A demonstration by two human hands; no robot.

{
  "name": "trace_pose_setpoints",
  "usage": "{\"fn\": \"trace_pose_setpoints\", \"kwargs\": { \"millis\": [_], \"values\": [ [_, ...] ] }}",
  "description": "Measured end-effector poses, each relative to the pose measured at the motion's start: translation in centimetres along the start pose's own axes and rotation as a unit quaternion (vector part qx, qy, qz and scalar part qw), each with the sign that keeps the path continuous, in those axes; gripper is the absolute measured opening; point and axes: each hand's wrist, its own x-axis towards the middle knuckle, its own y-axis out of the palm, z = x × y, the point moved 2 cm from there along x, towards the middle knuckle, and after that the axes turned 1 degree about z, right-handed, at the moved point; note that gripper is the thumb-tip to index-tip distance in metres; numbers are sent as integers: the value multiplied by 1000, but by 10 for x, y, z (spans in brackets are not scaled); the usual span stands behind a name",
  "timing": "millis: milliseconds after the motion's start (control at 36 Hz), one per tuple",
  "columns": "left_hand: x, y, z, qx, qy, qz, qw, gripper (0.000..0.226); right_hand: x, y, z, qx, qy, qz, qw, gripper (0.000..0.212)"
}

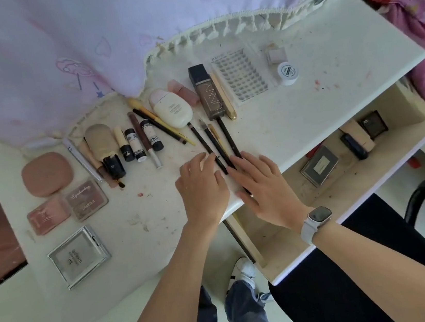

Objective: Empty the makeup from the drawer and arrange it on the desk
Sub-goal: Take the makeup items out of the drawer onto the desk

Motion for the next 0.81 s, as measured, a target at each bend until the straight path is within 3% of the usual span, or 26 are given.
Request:
{"fn": "trace_pose_setpoints", "kwargs": {
  "millis": [167,361,472,611,806],
  "values": [
    [-11,12,11,112,61,3,992,48,8,-3,-4,-29,-11,12,999,45],
    [-26,9,3,52,57,-48,996,41,-11,-14,-11,17,10,-15,1000,42],
    [-54,18,-27,8,144,-65,987,36,-50,-26,-30,75,59,-90,991,37],
    [-71,54,-77,-60,253,25,965,34,-99,-30,-80,67,146,-79,984,34],
    [-48,128,-127,-29,250,146,957,33,-126,-31,-175,-9,296,-4,955,37]
  ]
}}
